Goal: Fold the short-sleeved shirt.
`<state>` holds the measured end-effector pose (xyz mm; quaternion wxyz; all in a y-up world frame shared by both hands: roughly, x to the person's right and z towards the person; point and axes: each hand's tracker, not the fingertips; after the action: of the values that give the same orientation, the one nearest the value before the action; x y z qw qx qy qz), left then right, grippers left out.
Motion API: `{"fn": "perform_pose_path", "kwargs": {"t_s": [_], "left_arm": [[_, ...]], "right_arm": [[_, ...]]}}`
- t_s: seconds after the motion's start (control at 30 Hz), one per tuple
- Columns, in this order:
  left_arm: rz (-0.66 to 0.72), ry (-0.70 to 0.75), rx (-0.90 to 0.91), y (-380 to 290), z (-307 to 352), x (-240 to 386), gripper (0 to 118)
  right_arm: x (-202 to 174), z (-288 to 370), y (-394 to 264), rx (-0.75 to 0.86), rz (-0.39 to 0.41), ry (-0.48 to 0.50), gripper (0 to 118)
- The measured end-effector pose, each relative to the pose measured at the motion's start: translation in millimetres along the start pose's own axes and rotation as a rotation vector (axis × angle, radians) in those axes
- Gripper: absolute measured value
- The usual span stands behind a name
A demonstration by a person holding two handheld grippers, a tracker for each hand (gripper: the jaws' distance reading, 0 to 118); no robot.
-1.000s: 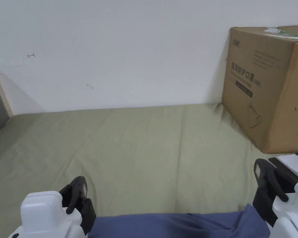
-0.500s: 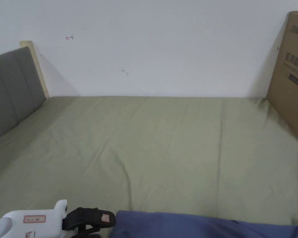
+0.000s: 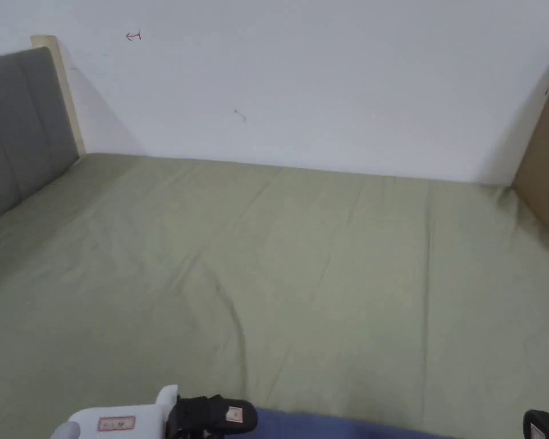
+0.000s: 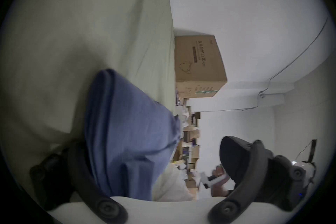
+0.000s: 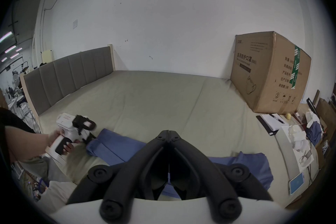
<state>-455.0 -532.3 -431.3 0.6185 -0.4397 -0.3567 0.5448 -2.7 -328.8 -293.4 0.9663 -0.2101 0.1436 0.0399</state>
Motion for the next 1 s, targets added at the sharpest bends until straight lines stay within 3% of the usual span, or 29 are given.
{"fn": "perform_pose_path", "kwargs": {"t_s": [0.03,0.07,0.1,0.13,0.17,0.2,0.3,0.4,0.47,0.6,0.63,0.7,0.8,0.87,0.9,0.93,0.97,1.0], "left_arm": [[-0.029,0.068,0.018,-2,-6,4,98],[-0.033,0.141,0.04,-2,-8,4,37],[-0.027,0.324,0.047,-2,-24,4,4],[-0.027,0.492,0.058,-9,-33,-2,4],[-0.05,0.31,0.1,-14,-26,6,4],[-0.083,0.316,0.111,-16,-24,12,4],[-0.239,0.501,0.086,-26,-31,46,4],[-0.284,0.664,0.092,-35,-12,82,4],[-0.377,0.859,0.126,-40,2,100,4],[-0.695,1.489,0.138,-67,-17,128,4],[-0.734,1.513,0.143,-73,-25,132,4],[-0.673,1.401,0.125,-76,-42,150,4],[-0.442,1.006,0.094,-78,-74,166,4],[-0.337,0.839,0.038,-76,-103,163,10],[-0.326,0.79,-0.002,-77,-118,160,30],[-0.319,0.752,-0.033,-78,-131,158,67],[-0.334,0.727,-0.068,-82,-144,158,112],[-0.351,0.708,-0.093,-85,-152,160,117]], "right_arm": [[-3,-2,0,-0.005,-0.006,0.006,0],[-4,-2,-1,-0.009,-0.012,0.01,0],[-5,-2,-2,-0.013,-0.019,0.014,0],[-5,0,-2,-0.016,-0.022,0.019,0],[-5,2,-4,-0.019,-0.021,0.022,0],[-4,4,-4,-0.02,-0.016,0.023,0],[3,14,-4,-0.017,0.013,0.01,0],[14,28,-3,0.005,0.033,-0.009,0],[22,37,-5,0.015,0.025,-0.016,0],[39,50,-15,0.025,-0.007,-0.029,0],[43,53,-17,0.025,-0.011,-0.033,0],[53,58,-22,0.022,-0.024,-0.045,0],[67,67,-28,0.013,-0.055,-0.058,0],[74,71,-30,0.012,-0.072,-0.072,0],[78,73,-30,0.01,-0.082,-0.079,0],[82,74,-31,0.007,-0.092,-0.085,0],[85,75,-31,0.005,-0.101,-0.089,0],[88,76,-31,0.001,-0.108,-0.092,0]]}}
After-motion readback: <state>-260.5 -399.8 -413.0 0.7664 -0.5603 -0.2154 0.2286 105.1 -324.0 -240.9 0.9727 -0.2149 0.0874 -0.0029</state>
